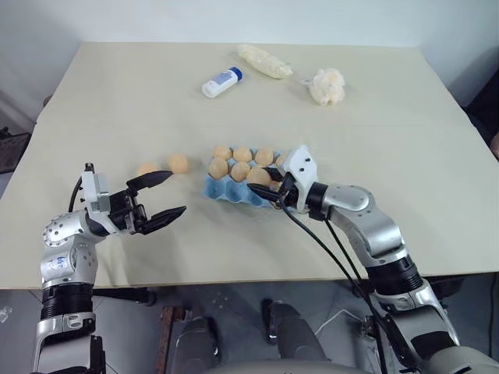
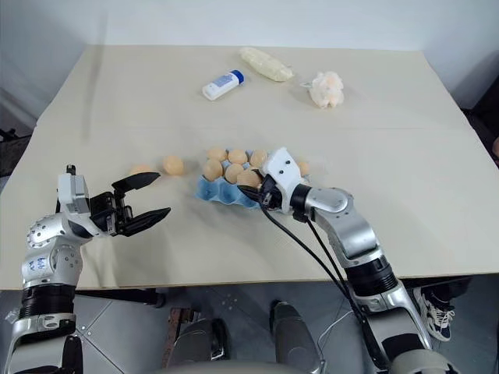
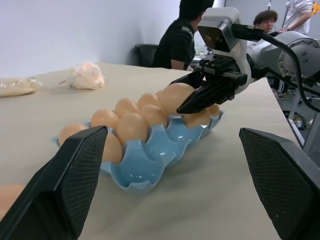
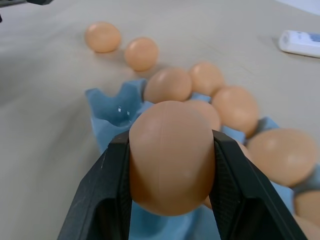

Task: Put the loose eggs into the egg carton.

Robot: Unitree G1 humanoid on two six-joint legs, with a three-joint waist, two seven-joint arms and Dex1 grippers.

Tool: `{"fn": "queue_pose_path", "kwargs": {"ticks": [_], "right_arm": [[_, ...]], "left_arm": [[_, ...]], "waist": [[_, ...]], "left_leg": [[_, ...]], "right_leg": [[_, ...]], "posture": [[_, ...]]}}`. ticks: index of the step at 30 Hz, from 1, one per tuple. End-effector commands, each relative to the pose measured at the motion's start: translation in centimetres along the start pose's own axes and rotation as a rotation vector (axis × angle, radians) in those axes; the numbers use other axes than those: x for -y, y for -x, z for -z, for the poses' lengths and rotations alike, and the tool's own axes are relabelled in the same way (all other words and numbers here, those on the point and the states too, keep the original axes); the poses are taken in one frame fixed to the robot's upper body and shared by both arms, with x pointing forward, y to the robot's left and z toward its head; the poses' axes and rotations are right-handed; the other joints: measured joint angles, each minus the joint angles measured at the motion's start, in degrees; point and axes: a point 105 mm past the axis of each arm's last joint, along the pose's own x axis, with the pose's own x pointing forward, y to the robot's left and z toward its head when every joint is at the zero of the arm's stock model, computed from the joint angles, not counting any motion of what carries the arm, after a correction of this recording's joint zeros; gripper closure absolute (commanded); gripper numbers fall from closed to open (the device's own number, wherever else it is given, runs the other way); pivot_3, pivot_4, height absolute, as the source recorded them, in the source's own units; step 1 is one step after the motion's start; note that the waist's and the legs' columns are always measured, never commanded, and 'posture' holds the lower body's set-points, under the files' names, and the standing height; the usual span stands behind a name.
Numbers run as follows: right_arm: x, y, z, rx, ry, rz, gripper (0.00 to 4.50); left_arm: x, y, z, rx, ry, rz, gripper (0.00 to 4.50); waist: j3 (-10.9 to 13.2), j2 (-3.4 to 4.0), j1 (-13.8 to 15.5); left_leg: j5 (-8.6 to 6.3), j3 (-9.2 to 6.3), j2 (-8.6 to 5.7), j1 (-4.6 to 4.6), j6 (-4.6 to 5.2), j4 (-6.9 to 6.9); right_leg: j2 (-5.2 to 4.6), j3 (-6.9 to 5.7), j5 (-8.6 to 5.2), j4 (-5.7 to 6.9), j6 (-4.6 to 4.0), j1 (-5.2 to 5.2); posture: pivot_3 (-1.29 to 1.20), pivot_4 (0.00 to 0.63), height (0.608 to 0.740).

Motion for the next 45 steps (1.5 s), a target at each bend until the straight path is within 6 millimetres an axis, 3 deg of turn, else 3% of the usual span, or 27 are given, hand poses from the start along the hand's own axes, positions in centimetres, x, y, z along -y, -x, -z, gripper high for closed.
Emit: {"fn": "queue_pose_path", "kwargs": {"ticks": [1, 2, 11, 19, 25, 33, 39, 45], "right_arm": [[-0.3, -0.4, -1.0, 0.026, 0.038, -0.022, 2.88], [-0.3, -0.5, -1.0, 0.021, 0.039, -0.025, 2.88], [-0.5, 0.1, -0.9, 0.005, 0.055, -0.042, 0.05], [0.5, 2.7, -2.6, 0.063, 0.111, -0.054, 0.05], [1.3, 7.0, -4.4, 0.160, 0.122, -0.148, 0.05], [3.2, 11.8, -2.7, 0.139, 0.084, -0.279, 0.05], [6.0, 14.2, -0.8, 0.091, 0.072, -0.259, 0.05], [6.8, 15.4, -0.5, 0.138, 0.039, -0.225, 0.05]], "left_arm": [[0.2, -0.3, -0.6, 0.006, -0.040, 0.010, 0.00], [0.2, -0.3, -0.6, 0.006, -0.040, 0.009, 0.00], [0.1, -0.3, -0.5, 0.006, -0.050, 0.002, 0.00], [-0.4, -0.4, -0.8, 0.005, -0.073, -0.038, 0.00], [-1.3, -0.5, -2.3, 0.019, -0.132, -0.239, 0.00], [-0.5, 1.1, -2.9, 0.003, -0.129, -0.531, 0.00], [-0.4, 3.9, -2.9, 0.008, -0.146, -0.837, 0.00], [0.4, 7.0, -1.6, -0.013, -0.134, -1.093, 0.00]], "waist": [[0.00, 0.00, 0.00], [0.00, 0.00, 0.00], [0.00, 0.00, -0.02], [0.00, 0.00, 0.09], [0.01, 0.01, 0.25], [0.01, 0.00, 0.13], [0.01, 0.01, 0.12], [0.02, 0.02, 0.07]], "left_leg": [[0.00, 0.00, 0.00, 0.00, -0.01, 0.00], [-0.01, 0.00, -0.01, 0.00, -0.01, 0.00], [-0.04, 0.01, 0.04, 0.00, -0.06, -0.02], [-0.06, 0.01, 0.03, -0.01, -0.06, -0.01], [-0.08, 0.00, 0.04, -0.01, -0.05, -0.05], [-0.13, 0.03, 0.09, 0.09, -0.04, 0.00], [-0.07, 0.00, 0.02, 0.20, 0.02, 0.06], [-0.08, -0.06, -0.02, 0.19, 0.03, 0.05]], "right_leg": [[-0.01, -0.01, 0.00, 0.00, 0.00, 0.00], [-0.02, -0.03, 0.00, 0.00, 0.00, 0.00], [-0.01, -0.09, 0.00, -0.01, 0.00, -0.02], [-0.03, -0.11, 0.00, -0.03, 0.00, -0.02], [-0.01, -0.11, 0.07, -0.05, 0.13, -0.01], [0.05, -0.09, 0.08, -0.05, 0.22, 0.06], [-0.02, 0.03, -0.05, -0.07, -0.01, 0.15], [-0.06, 0.06, -0.03, -0.12, 0.02, 0.15]], "posture": [[0.00, 0.150, 0.740], [0.00, 0.150, 0.740], [0.00, 0.150, 0.740], [0.00, 0.150, 0.740], [0.00, 0.150, 0.740], [0.00, 0.150, 0.740], [0.00, 0.150, 0.740], [0.00, 0.150, 0.740]]}}
